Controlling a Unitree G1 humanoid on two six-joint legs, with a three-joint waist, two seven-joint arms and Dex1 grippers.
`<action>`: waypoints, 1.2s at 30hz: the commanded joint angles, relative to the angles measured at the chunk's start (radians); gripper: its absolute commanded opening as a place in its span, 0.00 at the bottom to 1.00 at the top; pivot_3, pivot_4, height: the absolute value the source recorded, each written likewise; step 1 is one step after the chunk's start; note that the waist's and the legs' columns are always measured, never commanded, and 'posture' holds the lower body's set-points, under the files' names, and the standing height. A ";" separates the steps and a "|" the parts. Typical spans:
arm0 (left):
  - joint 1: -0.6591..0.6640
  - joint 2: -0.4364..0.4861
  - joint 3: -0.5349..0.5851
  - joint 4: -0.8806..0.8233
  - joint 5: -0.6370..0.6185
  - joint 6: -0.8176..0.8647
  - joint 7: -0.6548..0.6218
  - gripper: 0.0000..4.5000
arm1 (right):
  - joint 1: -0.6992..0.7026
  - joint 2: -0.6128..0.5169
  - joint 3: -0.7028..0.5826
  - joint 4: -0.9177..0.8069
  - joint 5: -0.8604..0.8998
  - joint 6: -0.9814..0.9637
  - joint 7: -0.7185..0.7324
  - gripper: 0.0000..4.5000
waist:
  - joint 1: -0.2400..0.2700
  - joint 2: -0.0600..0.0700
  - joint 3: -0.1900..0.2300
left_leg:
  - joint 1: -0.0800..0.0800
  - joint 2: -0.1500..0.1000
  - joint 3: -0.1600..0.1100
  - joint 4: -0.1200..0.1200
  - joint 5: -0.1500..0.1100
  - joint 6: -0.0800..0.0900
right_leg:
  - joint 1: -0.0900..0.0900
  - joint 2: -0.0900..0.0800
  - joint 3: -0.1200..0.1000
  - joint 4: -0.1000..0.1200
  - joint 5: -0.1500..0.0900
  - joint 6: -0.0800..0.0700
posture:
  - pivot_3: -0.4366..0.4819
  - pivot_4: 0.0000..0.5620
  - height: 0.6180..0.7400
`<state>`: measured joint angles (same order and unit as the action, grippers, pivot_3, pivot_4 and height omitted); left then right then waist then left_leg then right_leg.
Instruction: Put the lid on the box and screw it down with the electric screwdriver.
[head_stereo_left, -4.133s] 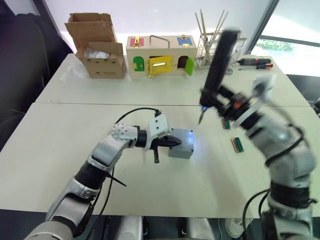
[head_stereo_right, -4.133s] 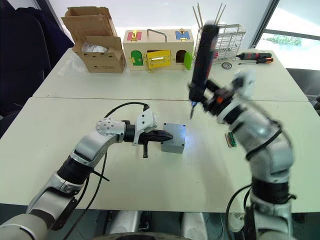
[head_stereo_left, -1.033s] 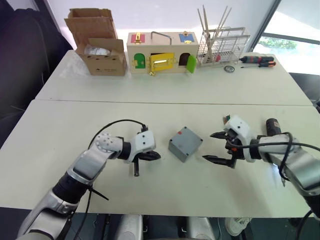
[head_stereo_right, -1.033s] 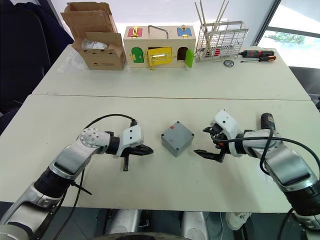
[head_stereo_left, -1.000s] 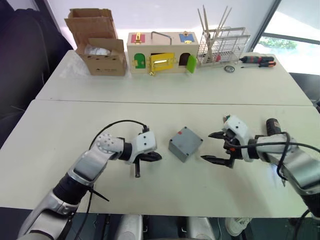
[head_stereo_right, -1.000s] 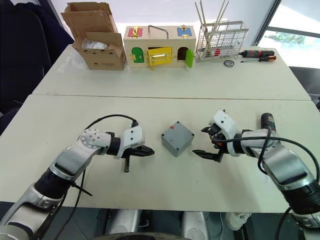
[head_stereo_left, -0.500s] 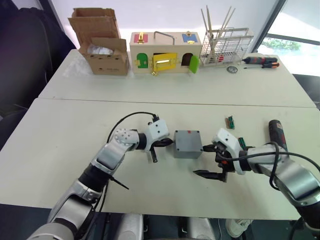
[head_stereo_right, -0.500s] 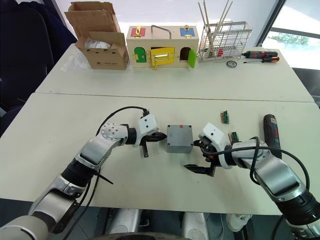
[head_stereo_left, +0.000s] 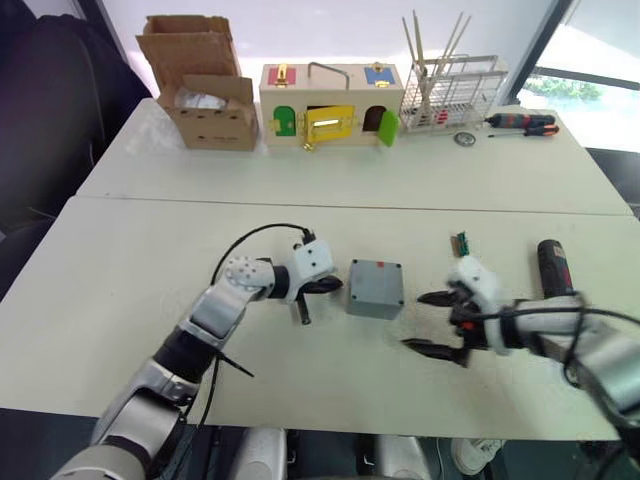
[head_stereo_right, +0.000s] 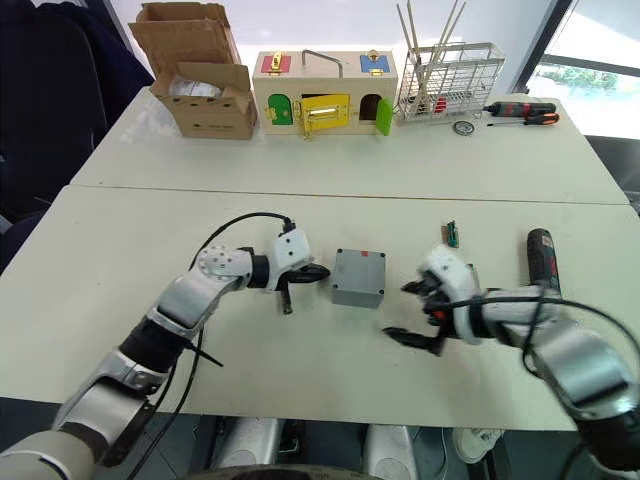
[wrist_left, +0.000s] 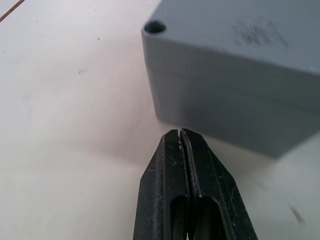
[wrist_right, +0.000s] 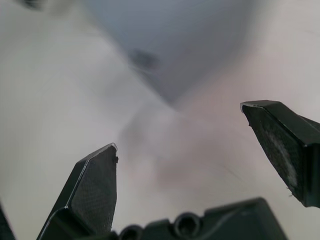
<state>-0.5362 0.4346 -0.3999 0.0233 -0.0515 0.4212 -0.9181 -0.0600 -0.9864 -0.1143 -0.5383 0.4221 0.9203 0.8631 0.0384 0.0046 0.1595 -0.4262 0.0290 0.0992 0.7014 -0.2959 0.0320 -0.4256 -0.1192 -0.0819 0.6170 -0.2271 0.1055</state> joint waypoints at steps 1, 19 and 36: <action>0.036 0.055 0.057 -0.126 -0.052 0.038 -0.046 0.00 | -0.012 0.037 -0.320 0.010 0.118 0.112 -0.024 1.00 | -0.001 0.000 0.000 | 0.000 0.001 0.000 0.000 0.000 0.000 | 0.000 0.000 0.000 0.000 0.000 0.000 | 0.48 0.27 0.90; -0.005 -0.023 0.165 -0.311 -0.288 0.221 -0.002 0.00 | -0.236 0.383 -0.179 0.542 -0.083 -0.387 -0.284 0.42 | -0.003 0.000 -0.001 | 0.001 -0.002 0.003 -0.001 0.004 -0.007 | 0.001 0.002 0.001 0.001 0.000 0.000 | 0.48 0.27 0.90; 0.017 0.006 0.140 -0.355 -0.295 0.237 0.027 0.00 | -0.287 0.381 -0.118 0.686 -0.135 -0.487 -0.281 0.42 | -0.004 0.000 -0.001 | 0.001 -0.001 0.003 -0.001 0.005 -0.008 | 0.001 0.002 0.001 0.000 0.000 0.001 | 0.48 0.27 0.90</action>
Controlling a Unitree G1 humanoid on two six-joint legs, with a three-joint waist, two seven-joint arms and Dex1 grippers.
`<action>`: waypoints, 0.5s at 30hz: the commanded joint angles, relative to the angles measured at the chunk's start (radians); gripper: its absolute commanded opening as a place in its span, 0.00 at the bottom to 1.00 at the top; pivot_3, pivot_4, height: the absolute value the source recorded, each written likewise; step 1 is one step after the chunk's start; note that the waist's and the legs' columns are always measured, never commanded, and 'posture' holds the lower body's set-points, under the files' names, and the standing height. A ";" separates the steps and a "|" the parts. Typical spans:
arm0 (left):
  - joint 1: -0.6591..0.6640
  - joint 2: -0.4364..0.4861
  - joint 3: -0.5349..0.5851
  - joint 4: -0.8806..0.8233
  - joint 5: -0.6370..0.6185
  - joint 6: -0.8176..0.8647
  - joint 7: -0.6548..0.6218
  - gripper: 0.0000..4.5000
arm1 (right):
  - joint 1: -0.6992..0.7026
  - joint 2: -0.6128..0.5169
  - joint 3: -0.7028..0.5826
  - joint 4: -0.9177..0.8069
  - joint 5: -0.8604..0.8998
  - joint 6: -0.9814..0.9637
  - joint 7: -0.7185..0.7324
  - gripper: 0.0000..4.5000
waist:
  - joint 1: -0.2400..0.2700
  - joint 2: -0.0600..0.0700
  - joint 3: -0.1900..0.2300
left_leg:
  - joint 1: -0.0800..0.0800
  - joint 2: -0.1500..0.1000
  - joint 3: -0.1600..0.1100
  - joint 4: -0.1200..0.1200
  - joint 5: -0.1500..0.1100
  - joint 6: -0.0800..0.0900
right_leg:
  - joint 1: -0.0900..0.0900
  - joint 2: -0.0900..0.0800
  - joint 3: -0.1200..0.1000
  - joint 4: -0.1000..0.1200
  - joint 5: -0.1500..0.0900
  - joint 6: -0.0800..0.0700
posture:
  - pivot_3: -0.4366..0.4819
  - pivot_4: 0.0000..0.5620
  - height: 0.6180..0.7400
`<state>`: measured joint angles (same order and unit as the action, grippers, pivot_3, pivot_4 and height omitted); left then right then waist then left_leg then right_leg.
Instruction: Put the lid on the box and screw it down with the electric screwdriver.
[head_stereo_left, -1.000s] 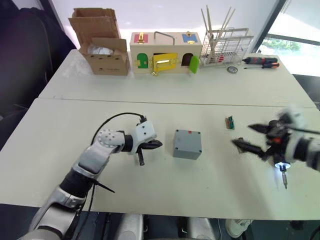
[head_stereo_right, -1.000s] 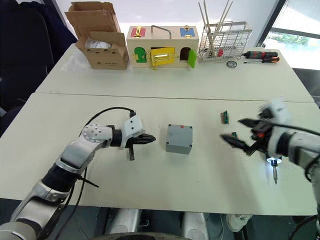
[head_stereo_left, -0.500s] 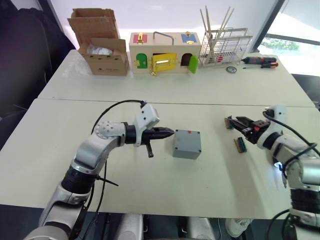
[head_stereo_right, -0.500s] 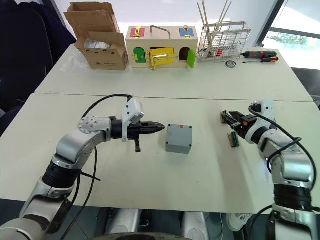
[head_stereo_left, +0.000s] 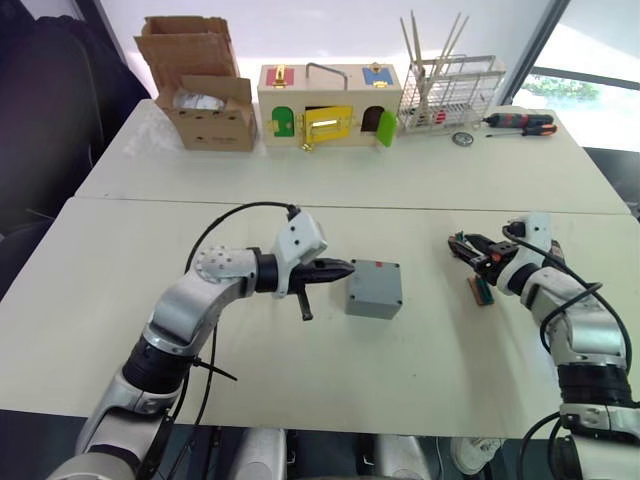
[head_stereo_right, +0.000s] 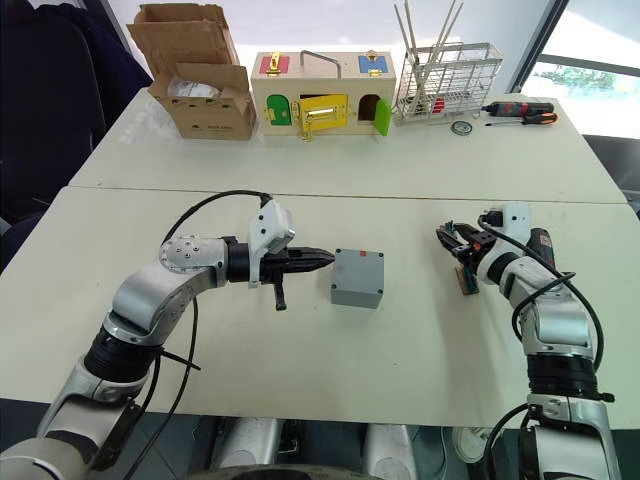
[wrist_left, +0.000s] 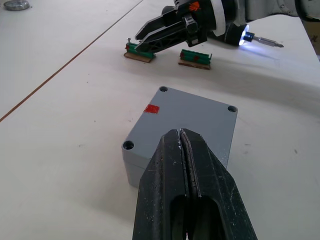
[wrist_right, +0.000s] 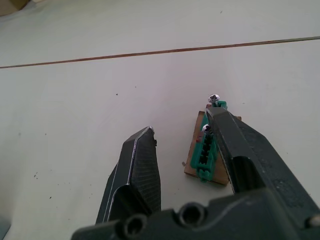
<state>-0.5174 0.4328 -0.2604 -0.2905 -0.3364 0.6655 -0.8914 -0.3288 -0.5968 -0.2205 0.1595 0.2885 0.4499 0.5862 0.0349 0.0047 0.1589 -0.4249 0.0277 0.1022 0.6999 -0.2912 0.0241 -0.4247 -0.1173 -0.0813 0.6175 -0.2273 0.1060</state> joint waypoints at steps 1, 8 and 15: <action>-0.002 0.008 -0.001 -0.041 -0.010 -0.009 0.000 0.00 | -0.017 -0.007 -0.011 -0.009 -0.002 -0.018 -0.005 0.42 | 0.000 0.000 0.000 | 0.000 0.000 0.000 0.000 0.000 0.000 | 0.000 0.000 0.000 0.000 0.000 0.000 | 0.48 0.27 0.90; -0.006 0.008 -0.010 -0.033 -0.003 -0.018 -0.003 0.00 | -0.011 -0.002 -0.015 0.007 -0.007 -0.020 -0.018 0.42 | 0.000 0.000 0.000 | 0.000 0.000 0.000 0.000 0.000 0.000 | 0.000 0.000 0.000 0.000 0.000 0.000 | 0.48 0.27 0.90; -0.006 0.006 -0.019 -0.025 0.004 -0.029 -0.002 0.00 | -0.024 0.003 -0.017 0.028 -0.010 -0.030 -0.036 0.42 | 0.000 0.000 0.000 | 0.000 0.000 0.000 0.000 0.000 0.000 | 0.000 0.000 0.000 0.000 0.000 0.000 | 0.48 0.27 0.90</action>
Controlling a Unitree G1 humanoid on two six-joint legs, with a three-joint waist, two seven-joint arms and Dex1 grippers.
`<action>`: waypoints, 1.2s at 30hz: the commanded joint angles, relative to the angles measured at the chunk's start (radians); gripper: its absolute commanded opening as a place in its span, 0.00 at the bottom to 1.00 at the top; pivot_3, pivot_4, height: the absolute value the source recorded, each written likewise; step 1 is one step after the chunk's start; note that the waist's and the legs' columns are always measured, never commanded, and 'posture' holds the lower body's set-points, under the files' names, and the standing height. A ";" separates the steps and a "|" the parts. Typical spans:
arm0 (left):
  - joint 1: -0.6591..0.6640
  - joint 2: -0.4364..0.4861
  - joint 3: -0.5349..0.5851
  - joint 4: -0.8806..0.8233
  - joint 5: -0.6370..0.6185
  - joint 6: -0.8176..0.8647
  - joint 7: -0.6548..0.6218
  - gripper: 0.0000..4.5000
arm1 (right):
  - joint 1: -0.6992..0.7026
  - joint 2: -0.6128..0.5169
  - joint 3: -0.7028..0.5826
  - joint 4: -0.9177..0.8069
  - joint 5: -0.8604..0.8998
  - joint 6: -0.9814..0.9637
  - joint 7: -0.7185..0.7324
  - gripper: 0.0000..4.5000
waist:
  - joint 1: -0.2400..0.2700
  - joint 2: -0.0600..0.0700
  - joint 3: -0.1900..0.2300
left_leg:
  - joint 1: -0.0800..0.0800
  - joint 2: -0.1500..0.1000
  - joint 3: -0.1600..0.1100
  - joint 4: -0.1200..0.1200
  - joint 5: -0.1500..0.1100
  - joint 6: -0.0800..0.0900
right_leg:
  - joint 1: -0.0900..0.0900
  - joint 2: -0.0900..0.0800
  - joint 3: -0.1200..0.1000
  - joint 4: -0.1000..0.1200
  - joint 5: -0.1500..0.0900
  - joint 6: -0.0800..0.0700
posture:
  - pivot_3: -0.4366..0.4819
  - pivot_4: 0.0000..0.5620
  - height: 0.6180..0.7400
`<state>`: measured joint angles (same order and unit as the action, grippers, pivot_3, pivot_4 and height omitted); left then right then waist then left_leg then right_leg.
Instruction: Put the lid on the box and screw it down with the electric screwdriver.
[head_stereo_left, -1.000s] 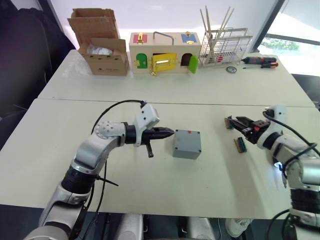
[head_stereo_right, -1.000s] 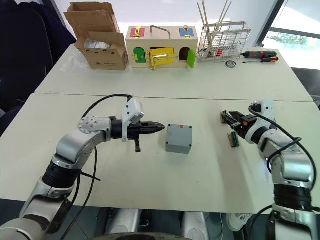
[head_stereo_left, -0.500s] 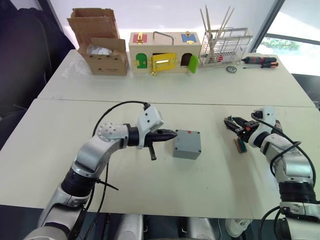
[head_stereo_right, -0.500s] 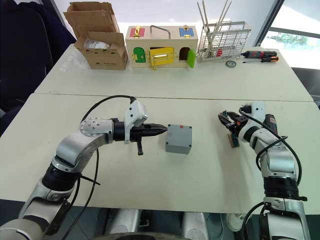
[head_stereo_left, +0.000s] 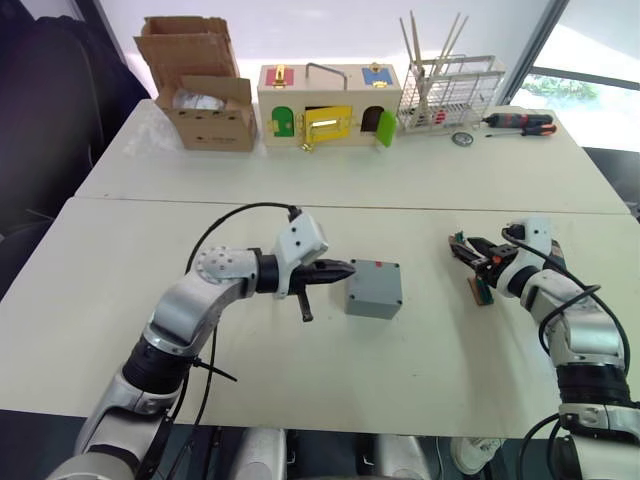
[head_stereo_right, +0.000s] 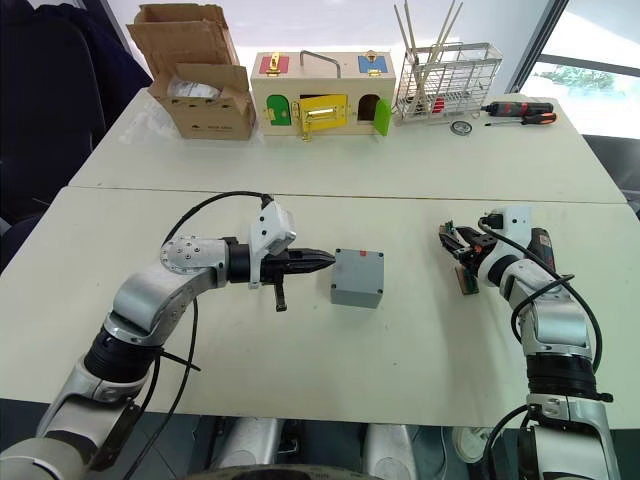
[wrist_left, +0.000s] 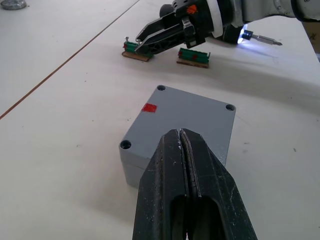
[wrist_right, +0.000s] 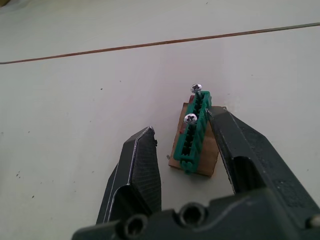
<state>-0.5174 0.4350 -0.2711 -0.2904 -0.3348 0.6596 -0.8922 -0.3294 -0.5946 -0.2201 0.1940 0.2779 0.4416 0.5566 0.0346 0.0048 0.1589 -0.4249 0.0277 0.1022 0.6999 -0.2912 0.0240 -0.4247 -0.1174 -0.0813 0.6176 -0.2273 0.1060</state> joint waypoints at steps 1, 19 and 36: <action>-0.006 0.004 -0.009 -0.025 0.003 -0.024 -0.001 0.00 | -0.025 0.001 -0.017 -0.004 0.002 -0.023 -0.007 0.42 | 0.000 0.000 0.000 | 0.000 0.000 0.000 0.000 0.000 0.000 | 0.000 0.000 0.000 0.000 0.000 0.000 | 0.48 0.27 0.90; -0.001 0.012 -0.026 -0.014 0.023 -0.044 0.003 0.00 | -0.040 0.018 -0.023 0.013 0.010 -0.026 -0.025 0.01 | 0.000 0.000 0.000 | 0.000 0.000 0.000 0.000 0.000 0.000 | 0.000 0.000 0.000 0.000 0.000 0.000 | 0.48 0.27 0.90; -0.009 0.026 0.013 0.009 0.012 -0.055 -0.003 0.00 | 0.001 -0.030 -0.084 -0.361 0.159 0.159 0.006 0.01 | 0.000 0.000 0.000 | 0.000 0.000 -0.001 0.000 0.000 0.000 | 0.000 0.000 0.000 0.000 0.000 0.000 | 0.48 0.27 0.90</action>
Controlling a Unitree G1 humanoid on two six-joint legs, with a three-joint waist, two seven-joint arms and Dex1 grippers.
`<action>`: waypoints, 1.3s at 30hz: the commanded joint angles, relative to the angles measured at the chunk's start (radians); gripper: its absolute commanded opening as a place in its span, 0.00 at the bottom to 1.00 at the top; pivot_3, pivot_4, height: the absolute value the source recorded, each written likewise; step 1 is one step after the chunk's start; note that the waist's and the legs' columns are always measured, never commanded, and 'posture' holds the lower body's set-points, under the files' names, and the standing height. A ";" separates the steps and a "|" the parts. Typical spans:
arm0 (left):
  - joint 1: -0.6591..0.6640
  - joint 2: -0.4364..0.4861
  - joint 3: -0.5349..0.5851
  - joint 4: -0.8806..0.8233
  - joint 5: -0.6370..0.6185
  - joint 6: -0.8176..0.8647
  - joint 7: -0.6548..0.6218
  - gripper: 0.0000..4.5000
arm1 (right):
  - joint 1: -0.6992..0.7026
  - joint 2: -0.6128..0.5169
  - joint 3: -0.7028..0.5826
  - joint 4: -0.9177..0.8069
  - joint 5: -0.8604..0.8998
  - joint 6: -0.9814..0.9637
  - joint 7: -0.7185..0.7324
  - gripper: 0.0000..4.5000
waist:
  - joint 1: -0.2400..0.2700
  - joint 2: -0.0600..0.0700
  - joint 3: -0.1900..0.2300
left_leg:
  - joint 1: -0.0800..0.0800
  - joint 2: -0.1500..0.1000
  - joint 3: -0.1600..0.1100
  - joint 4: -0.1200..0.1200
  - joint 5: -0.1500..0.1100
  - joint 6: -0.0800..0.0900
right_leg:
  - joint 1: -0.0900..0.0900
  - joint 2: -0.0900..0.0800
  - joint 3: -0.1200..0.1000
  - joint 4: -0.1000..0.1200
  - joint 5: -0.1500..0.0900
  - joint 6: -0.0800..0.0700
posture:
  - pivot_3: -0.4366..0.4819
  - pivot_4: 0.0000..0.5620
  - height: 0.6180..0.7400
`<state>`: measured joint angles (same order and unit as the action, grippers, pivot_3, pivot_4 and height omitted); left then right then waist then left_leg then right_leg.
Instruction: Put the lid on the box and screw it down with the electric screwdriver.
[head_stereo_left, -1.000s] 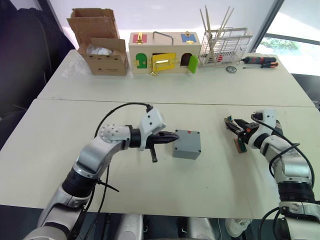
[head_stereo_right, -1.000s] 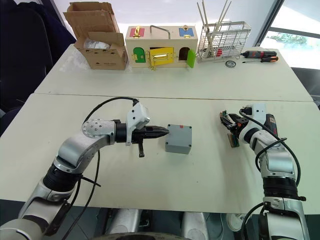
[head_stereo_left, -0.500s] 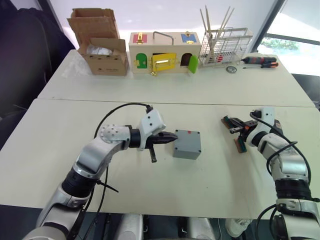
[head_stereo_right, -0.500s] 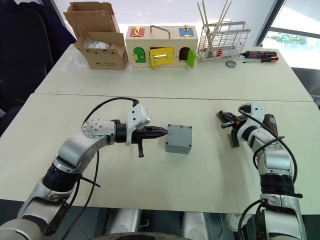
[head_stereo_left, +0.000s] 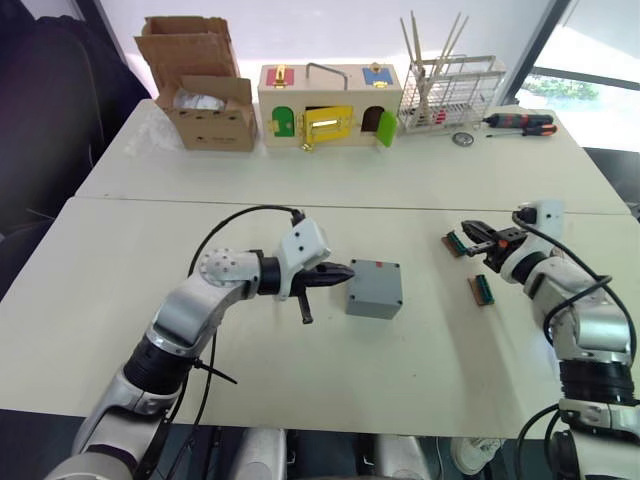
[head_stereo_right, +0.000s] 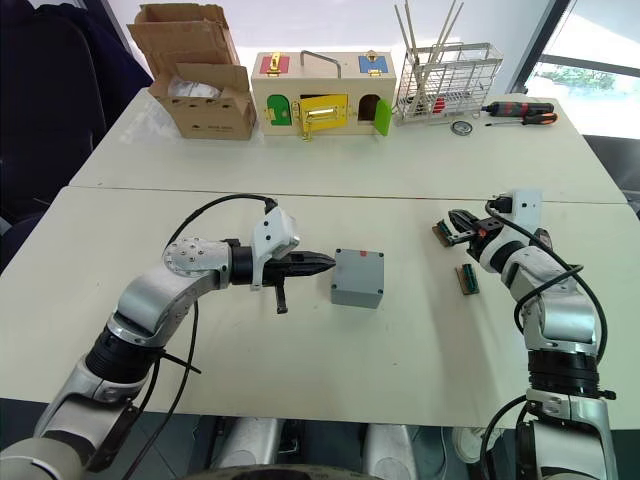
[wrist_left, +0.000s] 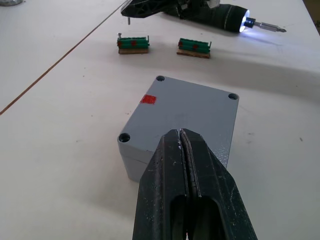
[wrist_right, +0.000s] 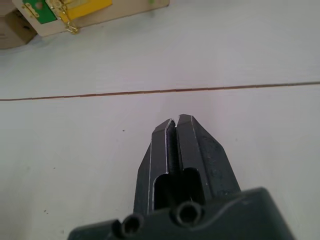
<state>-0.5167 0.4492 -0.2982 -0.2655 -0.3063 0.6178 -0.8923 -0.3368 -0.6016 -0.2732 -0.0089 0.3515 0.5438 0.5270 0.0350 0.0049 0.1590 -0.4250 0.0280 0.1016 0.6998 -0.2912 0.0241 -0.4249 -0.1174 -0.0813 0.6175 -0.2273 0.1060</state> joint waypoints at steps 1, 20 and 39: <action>-0.005 0.024 0.055 -0.023 -0.027 -0.001 -0.007 0.00 | 0.028 -0.026 -0.021 -0.236 0.138 0.102 0.063 0.01 | 0.000 0.000 0.000 | 0.000 0.000 0.000 0.000 0.000 0.000 | 0.000 0.000 0.000 0.000 0.000 0.000 | 0.48 0.27 0.90; 0.057 0.096 0.074 -0.052 -0.061 0.024 -0.013 0.00 | 0.152 -0.015 0.133 -0.466 0.242 0.248 0.076 0.01 | 0.003 0.000 0.000 | 0.000 0.000 -0.003 0.000 -0.002 0.003 | 0.000 0.000 0.000 0.000 0.000 0.000 | 0.48 0.27 0.90; 0.047 0.075 0.064 -0.050 -0.056 0.020 0.006 0.00 | 0.139 -0.004 0.157 -0.399 0.191 0.202 0.069 0.01 | 0.002 0.000 0.000 | 0.000 0.000 -0.003 0.000 -0.002 0.004 | 0.000 0.000 0.000 0.000 0.000 0.000 | 0.48 0.27 0.90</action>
<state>-0.4614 0.5277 -0.2382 -0.2791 -0.3581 0.6484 -0.8888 -0.1806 -0.6073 -0.1151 -0.4017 0.5471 0.7596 0.5956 0.0374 0.0049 0.1589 -0.4252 0.0281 0.0991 0.7000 -0.2937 0.0284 -0.4249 -0.1173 -0.0814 0.6173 -0.2273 0.1057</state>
